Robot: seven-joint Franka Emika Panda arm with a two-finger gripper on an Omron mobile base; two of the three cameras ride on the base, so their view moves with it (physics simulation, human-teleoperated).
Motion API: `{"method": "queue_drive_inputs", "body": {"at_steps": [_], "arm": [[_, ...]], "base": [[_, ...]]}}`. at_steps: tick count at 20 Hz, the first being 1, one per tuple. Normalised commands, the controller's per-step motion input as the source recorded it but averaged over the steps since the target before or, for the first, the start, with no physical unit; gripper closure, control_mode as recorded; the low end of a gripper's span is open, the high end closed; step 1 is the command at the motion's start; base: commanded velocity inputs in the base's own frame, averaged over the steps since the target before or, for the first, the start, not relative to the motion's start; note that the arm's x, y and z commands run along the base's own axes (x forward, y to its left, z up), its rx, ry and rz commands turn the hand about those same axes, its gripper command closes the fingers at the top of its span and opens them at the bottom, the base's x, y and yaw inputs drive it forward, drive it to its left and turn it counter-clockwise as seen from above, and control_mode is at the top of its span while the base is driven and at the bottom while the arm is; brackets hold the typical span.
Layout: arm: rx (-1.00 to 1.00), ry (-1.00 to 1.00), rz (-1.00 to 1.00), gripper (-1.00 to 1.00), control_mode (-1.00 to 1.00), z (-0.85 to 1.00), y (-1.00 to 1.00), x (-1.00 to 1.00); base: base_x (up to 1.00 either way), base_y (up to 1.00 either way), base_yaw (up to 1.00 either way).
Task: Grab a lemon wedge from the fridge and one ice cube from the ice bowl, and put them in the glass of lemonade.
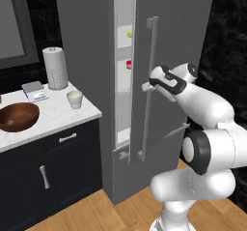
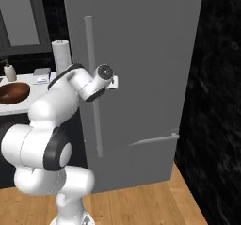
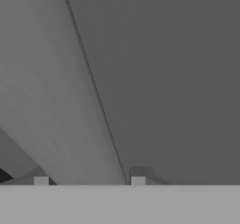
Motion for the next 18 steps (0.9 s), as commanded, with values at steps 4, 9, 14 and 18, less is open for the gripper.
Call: {"method": "queue_drive_inputs", "body": {"at_steps": [4, 9, 14, 18], "arm": [[0.06, 0.0, 0.0, 1.0, -1.0, 0.0, -1.0, -0.61], [0.07, 0.01, 0.0, 1.0, -1.0, 0.0, -1.0, -0.49], [0.06, 0.0, 0.0, 1.0, -1.0, 0.0, -1.0, -0.4], [0.05, 0.0, 0.0, 1.0, -1.0, 0.01, -1.0, -0.28]], "base": [[0.0, 0.0, 0.0], [0.0, 0.0, 0.0], [0.0, 0.0, 0.0], [0.0, 0.0, 0.0]]}}
